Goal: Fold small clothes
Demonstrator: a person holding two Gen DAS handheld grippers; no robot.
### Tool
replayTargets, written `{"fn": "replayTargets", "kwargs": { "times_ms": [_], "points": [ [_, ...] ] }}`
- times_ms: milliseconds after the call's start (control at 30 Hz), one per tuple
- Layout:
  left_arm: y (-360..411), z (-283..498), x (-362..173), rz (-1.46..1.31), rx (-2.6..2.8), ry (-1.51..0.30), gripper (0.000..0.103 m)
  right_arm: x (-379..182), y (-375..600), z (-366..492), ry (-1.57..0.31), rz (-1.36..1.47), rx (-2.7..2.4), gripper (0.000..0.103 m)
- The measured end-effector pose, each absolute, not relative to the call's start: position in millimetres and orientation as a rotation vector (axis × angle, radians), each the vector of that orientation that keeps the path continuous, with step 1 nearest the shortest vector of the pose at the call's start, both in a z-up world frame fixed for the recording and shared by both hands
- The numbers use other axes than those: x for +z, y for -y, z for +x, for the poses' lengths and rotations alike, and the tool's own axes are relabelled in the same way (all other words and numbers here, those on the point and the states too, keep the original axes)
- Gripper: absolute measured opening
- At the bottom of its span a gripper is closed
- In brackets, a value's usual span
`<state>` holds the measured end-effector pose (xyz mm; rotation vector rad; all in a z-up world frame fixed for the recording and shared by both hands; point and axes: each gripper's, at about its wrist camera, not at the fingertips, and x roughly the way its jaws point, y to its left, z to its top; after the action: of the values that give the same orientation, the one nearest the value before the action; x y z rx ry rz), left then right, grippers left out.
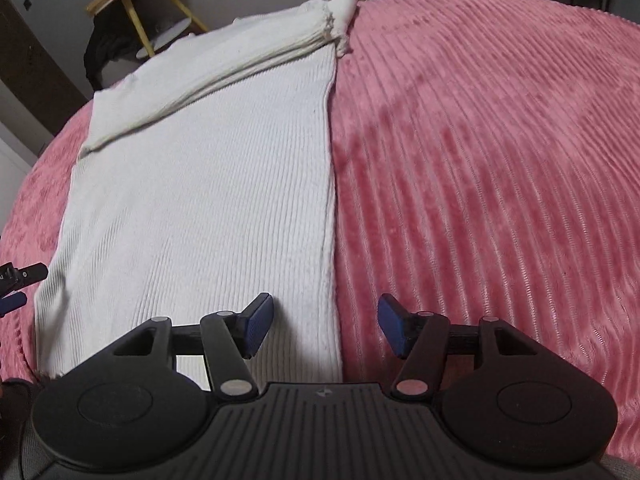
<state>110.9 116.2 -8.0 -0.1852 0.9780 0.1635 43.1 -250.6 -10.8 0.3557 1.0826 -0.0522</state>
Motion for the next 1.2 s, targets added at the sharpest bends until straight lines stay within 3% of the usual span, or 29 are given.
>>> {"fn": "replayTargets", "kwargs": {
  "times_ms": [333, 433, 500, 633, 733, 767, 867, 1200],
  "points": [
    [-116, 110, -17, -0.169, 0.136, -1.097, 0.094, -13, 254, 38, -1.138, 0.390, -0.038, 0.058],
    [-113, 111, -18, -0.155, 0.127, -1.108, 0.081, -13, 252, 38, -1.138, 0.380, -0.034, 0.054],
    [-112, 111, -18, -0.157, 0.115, -1.109, 0.070, -12, 252, 37, -1.124, 0.387, -0.012, 0.034],
    [-113, 110, -15, -0.173, 0.106, -1.098, 0.049, -11, 254, 36, -1.101, 0.422, 0.020, 0.012],
    [-118, 110, -13, -0.211, 0.094, -1.092, 0.027, -10, 257, 34, -1.080, 0.463, 0.036, 0.008],
    [-120, 110, -11, -0.238, 0.078, -1.095, 0.016, -9, 258, 34, -1.074, 0.483, 0.044, 0.008],
    [-125, 111, -5, -0.303, 0.025, -1.110, 0.011, -7, 264, 33, -1.046, 0.551, 0.074, 0.008],
    [-126, 155, 51, -0.397, -0.099, -0.992, 0.011, 4, 294, 68, -0.902, 0.892, 0.151, 0.007]
  ]
}}
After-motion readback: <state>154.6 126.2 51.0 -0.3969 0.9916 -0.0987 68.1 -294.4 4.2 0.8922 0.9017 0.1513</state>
